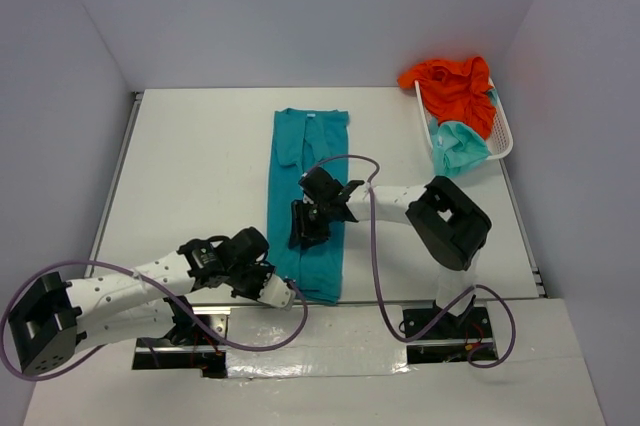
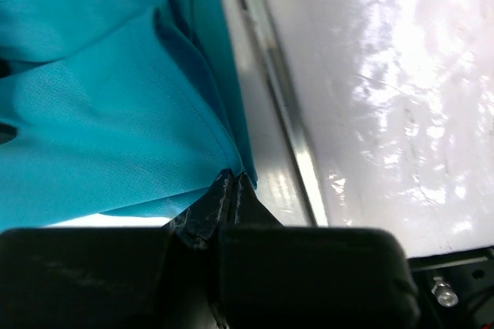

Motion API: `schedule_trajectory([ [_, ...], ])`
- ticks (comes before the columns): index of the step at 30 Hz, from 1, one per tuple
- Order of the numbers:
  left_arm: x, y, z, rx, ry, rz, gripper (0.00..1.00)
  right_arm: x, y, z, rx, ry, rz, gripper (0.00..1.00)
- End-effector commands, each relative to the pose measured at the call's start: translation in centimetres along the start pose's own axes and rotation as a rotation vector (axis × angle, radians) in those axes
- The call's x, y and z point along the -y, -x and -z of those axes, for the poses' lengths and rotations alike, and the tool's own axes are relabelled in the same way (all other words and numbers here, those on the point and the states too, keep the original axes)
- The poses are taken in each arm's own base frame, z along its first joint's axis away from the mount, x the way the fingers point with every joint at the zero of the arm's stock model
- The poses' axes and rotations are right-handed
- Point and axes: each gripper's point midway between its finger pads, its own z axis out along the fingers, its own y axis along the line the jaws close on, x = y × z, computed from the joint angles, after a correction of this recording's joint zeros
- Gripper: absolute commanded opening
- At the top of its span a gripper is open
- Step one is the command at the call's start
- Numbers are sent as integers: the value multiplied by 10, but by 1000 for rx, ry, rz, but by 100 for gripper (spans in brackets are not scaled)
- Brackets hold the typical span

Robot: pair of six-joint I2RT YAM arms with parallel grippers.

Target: Fold and stack the t-shirts

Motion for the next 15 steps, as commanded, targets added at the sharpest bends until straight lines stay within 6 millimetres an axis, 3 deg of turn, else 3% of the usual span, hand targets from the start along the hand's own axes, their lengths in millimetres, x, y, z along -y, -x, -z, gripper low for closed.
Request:
schedule_trajectory([
  [1, 18, 5, -5, 37, -101, -49, 11, -7, 13, 12, 52, -24, 58, 44],
  [3, 13, 7, -7, 35, -89, -54, 16, -16, 18, 22, 90, -24, 116, 39],
  [5, 9, 4, -8, 11, -86, -45, 38, -24, 23, 31, 130, -35, 163, 36],
  [7, 6, 3, -6, -6, -71, -60, 68, -35, 20, 42, 148, -5, 196, 39],
  [9, 1, 5, 0, -5, -42, -76, 82, -35, 11, 53, 152, 20, 193, 46],
  [13, -14, 17, 23, 41, 49, -142, 86, -28, -4, 73, 133, 48, 165, 59],
  [15, -24, 33, 45, 98, 117, -195, 84, -20, -18, 83, 110, 50, 144, 62],
])
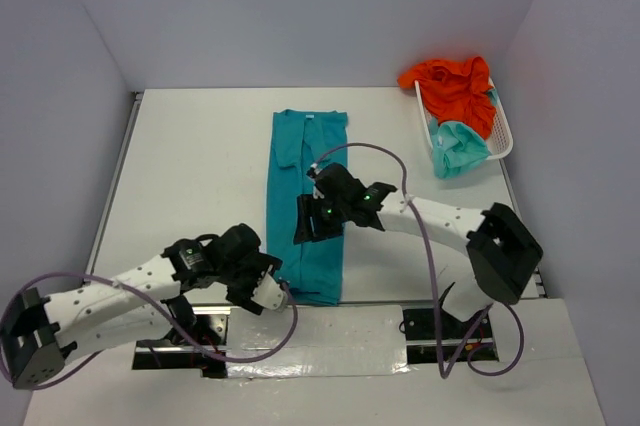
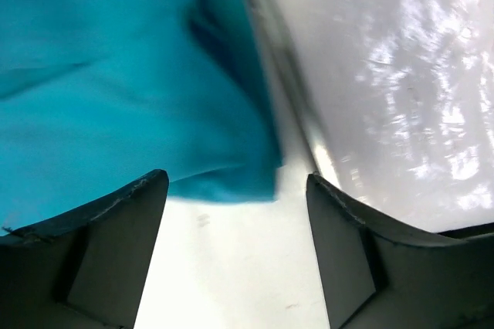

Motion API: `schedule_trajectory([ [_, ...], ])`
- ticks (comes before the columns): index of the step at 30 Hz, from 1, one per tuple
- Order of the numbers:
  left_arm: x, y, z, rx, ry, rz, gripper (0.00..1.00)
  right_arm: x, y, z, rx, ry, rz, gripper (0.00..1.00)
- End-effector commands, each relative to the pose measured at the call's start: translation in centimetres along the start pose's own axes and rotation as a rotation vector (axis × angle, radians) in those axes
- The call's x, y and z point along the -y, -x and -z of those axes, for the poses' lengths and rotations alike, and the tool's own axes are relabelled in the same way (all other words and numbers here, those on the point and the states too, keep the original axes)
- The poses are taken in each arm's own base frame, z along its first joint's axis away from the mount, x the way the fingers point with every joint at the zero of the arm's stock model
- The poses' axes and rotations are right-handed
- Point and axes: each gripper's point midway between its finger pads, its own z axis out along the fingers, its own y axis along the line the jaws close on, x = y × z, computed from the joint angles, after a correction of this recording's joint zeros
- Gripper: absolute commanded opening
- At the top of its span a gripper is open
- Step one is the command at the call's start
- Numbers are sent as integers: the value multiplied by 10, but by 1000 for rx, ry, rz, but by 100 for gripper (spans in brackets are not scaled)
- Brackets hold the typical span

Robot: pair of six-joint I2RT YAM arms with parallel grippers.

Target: Fold and stack the t-shirts

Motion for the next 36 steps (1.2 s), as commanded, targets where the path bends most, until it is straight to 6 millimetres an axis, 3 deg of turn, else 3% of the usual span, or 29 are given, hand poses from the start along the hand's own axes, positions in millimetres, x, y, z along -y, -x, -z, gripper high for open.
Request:
schedule_trajectory([
  [1, -27, 30, 38, 102, 110, -156, 79, 9, -17, 22, -31, -5, -37, 63],
  [3, -11, 20, 46, 69, 44, -288, 70, 17, -33, 34, -44, -1, -77, 64],
  [4, -2, 9, 45, 29, 6, -321, 61, 22, -34, 38, -35, 13, -112, 65],
  [5, 9, -6, 36, -8, -28, -339, 60, 31, -46, 40, -30, 30, -168, 65],
  [8, -3, -17, 23, -33, 39, -439, 67, 57, -69, 42, -47, 3, -248, 65],
  [11, -8, -21, 9, -37, 50, -527, 76, 68, -82, 40, -71, -15, -260, 65],
  [16, -32, -10, -2, -4, 143, -595, 79, 84, -107, 31, -111, -27, -297, 61],
  [22, -12, 0, -12, 91, 87, -688, 77, 86, -121, 29, -119, 1, -316, 60],
  [26, -2, -7, -23, 93, 48, -716, 73, 78, -123, 23, -147, 27, -300, 60],
  [36, 13, 6, -29, 173, -45, -703, 50, 62, -139, 11, -239, 62, -296, 58],
])
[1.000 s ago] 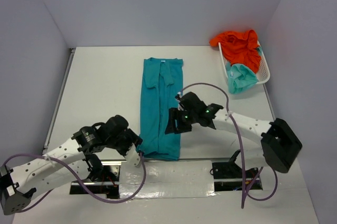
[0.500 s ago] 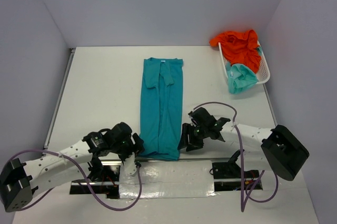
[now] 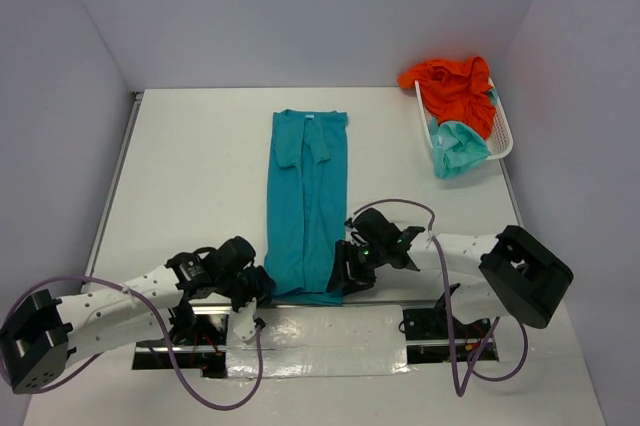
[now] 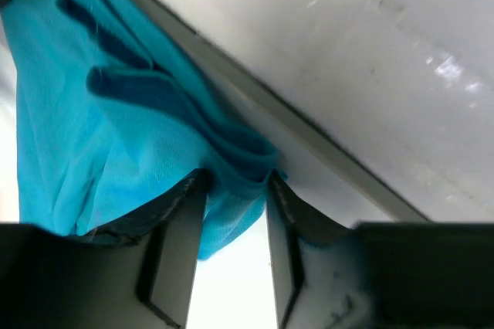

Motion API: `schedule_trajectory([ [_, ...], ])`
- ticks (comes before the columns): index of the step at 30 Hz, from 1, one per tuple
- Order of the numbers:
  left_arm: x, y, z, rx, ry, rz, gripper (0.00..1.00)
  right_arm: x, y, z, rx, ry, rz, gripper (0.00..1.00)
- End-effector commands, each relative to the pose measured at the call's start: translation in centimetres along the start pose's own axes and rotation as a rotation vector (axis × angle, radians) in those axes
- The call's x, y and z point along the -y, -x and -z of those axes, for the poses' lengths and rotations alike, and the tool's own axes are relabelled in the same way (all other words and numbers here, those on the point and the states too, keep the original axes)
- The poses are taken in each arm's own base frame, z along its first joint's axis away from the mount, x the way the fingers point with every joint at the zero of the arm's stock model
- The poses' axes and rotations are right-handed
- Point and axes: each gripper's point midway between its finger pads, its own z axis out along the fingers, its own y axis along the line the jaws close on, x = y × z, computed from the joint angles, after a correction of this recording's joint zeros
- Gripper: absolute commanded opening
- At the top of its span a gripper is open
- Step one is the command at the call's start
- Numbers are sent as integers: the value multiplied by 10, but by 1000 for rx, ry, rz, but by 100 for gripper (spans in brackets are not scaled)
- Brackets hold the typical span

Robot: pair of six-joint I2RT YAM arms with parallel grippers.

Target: Fold and stack the t-shirts

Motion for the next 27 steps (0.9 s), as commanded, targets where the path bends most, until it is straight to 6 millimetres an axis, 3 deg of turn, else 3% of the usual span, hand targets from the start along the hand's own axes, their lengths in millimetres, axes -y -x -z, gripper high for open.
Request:
schedule_trajectory([
  [1, 3, 23, -4, 116, -24, -8, 48, -1, -4, -9, -28, -17, 10, 56],
  [2, 3, 27, -4, 131, -22, 14, 46, -1, -7, -12, -47, -15, 8, 53],
  [5, -4, 34, -3, 163, -5, 65, 34, -1, -10, -15, -64, -5, -12, 29],
  [6, -8, 35, -4, 168, 7, 87, 19, -1, -10, -14, -65, -5, -14, 17],
  [7, -15, 36, -1, 172, 23, 106, 8, -1, -9, -14, -63, -4, -12, 11],
  [8, -16, 38, -1, 178, 26, 164, 0, 0, -9, -12, -64, -12, -14, 7],
  [9, -19, 39, 0, 186, 31, 190, 0, -2, -6, -10, -55, -8, -15, 0],
  [15, -27, 42, 14, 186, 49, 338, 0, -23, 26, 15, 26, 24, 3, 0],
  [17, -39, 30, 24, 158, 101, 426, 0, -27, 34, 25, 36, 17, 21, 0],
  [19, -60, 23, 39, 159, 156, 476, 0, -42, 56, 40, 83, 38, 38, 0],
  [20, -61, 10, 46, 140, 172, 545, 0, -39, 57, 45, 74, 19, 47, 0],
  [21, -64, 1, 46, 135, 160, 602, 0, -51, 69, 53, 98, 31, 71, 0],
  [22, -82, -1, 58, 157, 186, 634, 0, -45, 76, 57, 95, 0, 49, 0],
  [23, -82, -16, 66, 141, 194, 724, 0, -44, 83, 60, 103, -10, 70, 0],
  [24, -98, -29, 72, 144, 199, 774, 0, -51, 97, 66, 125, -7, 82, 0],
  [26, -108, -51, 84, 140, 222, 910, 0, -55, 124, 81, 178, -6, 85, 0],
  [27, -125, -66, 90, 137, 234, 945, 0, -50, 135, 81, 180, -19, 69, 0],
])
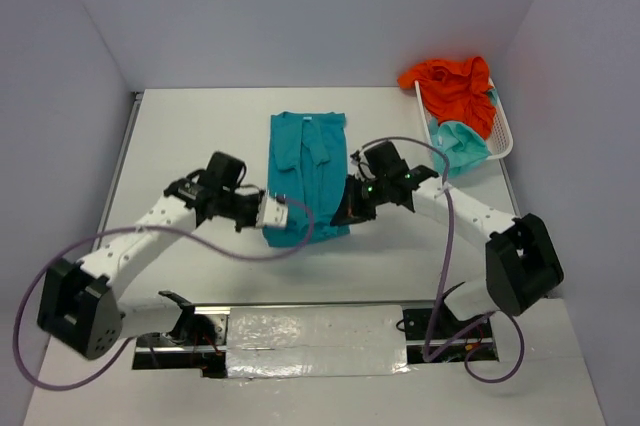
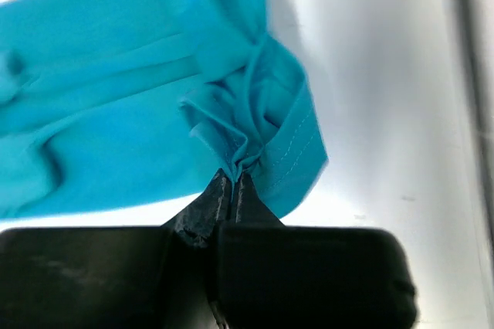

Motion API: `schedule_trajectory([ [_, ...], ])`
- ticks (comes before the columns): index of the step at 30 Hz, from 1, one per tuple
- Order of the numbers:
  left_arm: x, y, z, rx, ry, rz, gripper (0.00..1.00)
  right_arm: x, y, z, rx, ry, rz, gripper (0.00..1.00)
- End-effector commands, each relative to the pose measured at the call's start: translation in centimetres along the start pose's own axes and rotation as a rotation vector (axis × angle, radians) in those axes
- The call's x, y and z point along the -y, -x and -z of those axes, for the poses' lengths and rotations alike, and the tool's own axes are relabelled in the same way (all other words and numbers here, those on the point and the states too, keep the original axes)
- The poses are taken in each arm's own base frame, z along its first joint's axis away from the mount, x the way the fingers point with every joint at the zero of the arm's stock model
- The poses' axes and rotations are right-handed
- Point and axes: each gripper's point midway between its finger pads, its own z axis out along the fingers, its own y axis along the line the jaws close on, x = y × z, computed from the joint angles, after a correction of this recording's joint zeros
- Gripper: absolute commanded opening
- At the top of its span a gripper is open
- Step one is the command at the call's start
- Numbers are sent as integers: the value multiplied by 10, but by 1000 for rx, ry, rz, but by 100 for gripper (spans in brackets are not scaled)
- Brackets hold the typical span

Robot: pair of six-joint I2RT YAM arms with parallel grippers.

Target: Fold and stack the t-shirts

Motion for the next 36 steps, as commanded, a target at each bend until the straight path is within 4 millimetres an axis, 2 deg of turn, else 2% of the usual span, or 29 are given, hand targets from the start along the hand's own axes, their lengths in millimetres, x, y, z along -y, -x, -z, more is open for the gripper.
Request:
schedule_trajectory([
  [1, -36, 6, 12, 52, 6, 231, 0, 13, 31, 11, 13, -57, 12, 0],
  [2, -46, 4, 12, 45, 16, 255, 0, 11, 52, 18, 57, -54, 15, 0],
  [3, -62, 2, 11, 41, 28, 269, 0, 18, 60, 14, 54, -65, 11, 0],
  [5, -78, -8, 7, 10, 53, 300, 0, 12, 87, 16, 99, -40, 24, 0],
  [6, -95, -6, 8, 14, 103, 284, 0, 17, 93, 8, 83, -41, 14, 0],
  [8, -111, -11, 8, 1, 147, 313, 0, 13, 112, 8, 98, -26, 22, 0],
  [9, -128, -12, 7, 5, 195, 328, 0, 22, 118, 3, 91, -33, -11, 0],
  [13, -159, -14, 2, 23, 275, 331, 0, 25, 146, 4, 133, -9, -25, 0],
  [16, -178, -26, -7, 10, 326, 360, 0, 28, 164, 4, 157, -8, -33, 0],
  [22, -199, -48, -15, -29, 400, 382, 0, 35, 197, 0, 192, 6, -59, 0],
  [26, -215, -65, -20, -60, 453, 408, 0, 42, 207, -16, 161, 16, -74, 0],
  [28, -226, -71, -23, -62, 479, 422, 0, 46, 216, -16, 175, 12, -84, 0],
  [29, -233, -69, -21, -55, 493, 419, 0, 50, 218, -20, 171, 9, -91, 0],
  [33, -237, -79, -32, -68, 483, 446, 0, 53, 235, -22, 192, 14, -86, 0],
  [36, -237, -92, -39, -101, 486, 467, 0, 56, 250, -24, 213, 11, -82, 15],
])
